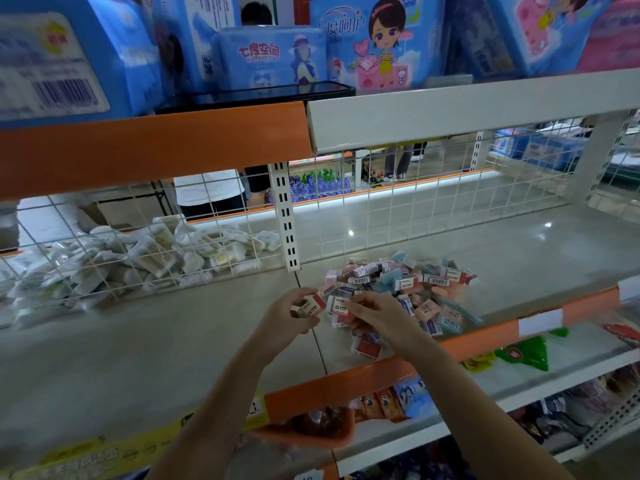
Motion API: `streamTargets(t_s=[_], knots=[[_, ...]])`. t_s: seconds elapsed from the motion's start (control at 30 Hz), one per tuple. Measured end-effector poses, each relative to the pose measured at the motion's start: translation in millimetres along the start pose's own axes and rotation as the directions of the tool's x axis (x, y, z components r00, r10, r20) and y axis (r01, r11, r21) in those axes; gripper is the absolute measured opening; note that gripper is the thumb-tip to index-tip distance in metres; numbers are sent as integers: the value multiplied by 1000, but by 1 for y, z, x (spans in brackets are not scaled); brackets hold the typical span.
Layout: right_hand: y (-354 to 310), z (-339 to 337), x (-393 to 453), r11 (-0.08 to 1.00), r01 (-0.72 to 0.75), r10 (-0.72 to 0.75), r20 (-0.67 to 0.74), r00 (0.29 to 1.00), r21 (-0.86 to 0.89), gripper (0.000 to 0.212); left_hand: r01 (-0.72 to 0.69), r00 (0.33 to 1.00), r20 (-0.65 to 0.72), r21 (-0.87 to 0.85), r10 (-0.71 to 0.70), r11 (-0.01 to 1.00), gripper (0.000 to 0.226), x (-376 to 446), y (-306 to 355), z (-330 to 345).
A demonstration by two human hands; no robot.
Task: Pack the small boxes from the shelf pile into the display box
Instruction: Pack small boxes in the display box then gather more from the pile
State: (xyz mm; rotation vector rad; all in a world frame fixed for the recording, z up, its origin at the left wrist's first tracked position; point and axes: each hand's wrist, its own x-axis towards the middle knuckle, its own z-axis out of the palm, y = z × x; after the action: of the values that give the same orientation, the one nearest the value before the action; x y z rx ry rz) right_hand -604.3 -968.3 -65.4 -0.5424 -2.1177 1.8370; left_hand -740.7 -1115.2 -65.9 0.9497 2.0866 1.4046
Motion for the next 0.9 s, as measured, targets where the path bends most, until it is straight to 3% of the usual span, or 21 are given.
streamTargets(t_s=[0.13,0.27,0.43,0.63,0.9], knots=[[-2,2,2,999,-31,30,27,999,9,13,-86,994,-53,149,94,985,33,-4,-6,-8],[-6,13,9,997,-73,71,51,996,31,8,-168,980,-46,328,194,930,34,-11,-11,-25],[-8,46,21,997,-74,75,94,993,-20,7,-203,965,-62,428,253,881,39,-29,-21,-58],[-23,125,37,996,-77,83,214,973,-34,8,-106,950,-217,453,225,885,30,-72,-46,-123],[-64,290,27,995,-22,60,420,905,-95,9,31,898,-391,513,201,858,29,-183,-80,-255]])
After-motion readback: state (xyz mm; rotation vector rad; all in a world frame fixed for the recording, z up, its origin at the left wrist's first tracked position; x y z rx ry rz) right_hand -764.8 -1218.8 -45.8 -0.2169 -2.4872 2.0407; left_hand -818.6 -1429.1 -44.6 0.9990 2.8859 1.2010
